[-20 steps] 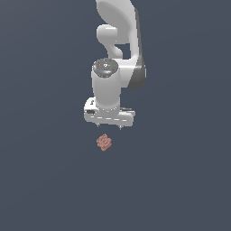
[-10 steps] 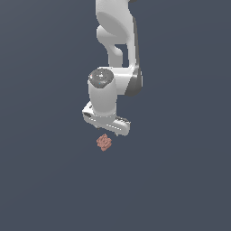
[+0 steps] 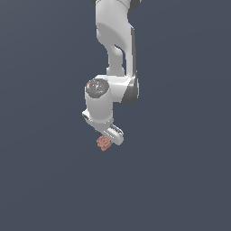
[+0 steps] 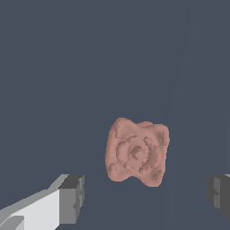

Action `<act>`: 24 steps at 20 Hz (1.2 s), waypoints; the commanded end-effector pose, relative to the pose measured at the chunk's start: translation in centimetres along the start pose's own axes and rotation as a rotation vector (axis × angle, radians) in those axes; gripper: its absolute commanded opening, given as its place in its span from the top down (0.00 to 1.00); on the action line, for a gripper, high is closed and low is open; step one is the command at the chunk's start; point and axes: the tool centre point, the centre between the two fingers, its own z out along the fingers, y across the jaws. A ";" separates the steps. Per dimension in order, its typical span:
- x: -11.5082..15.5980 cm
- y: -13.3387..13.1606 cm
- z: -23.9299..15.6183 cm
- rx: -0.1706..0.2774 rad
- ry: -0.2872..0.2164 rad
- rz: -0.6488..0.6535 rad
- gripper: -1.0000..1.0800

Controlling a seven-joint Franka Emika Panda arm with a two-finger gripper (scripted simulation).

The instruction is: Pick up the object and move it to a goal position.

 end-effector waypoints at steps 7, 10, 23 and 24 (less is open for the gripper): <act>0.7 0.3 1.3 -0.002 0.002 0.130 0.04; 0.8 0.3 1.4 -0.002 0.002 0.147 0.04; 0.7 0.4 5.1 -0.002 0.002 0.149 0.04; 0.7 0.5 5.5 -0.002 0.002 0.150 0.04</act>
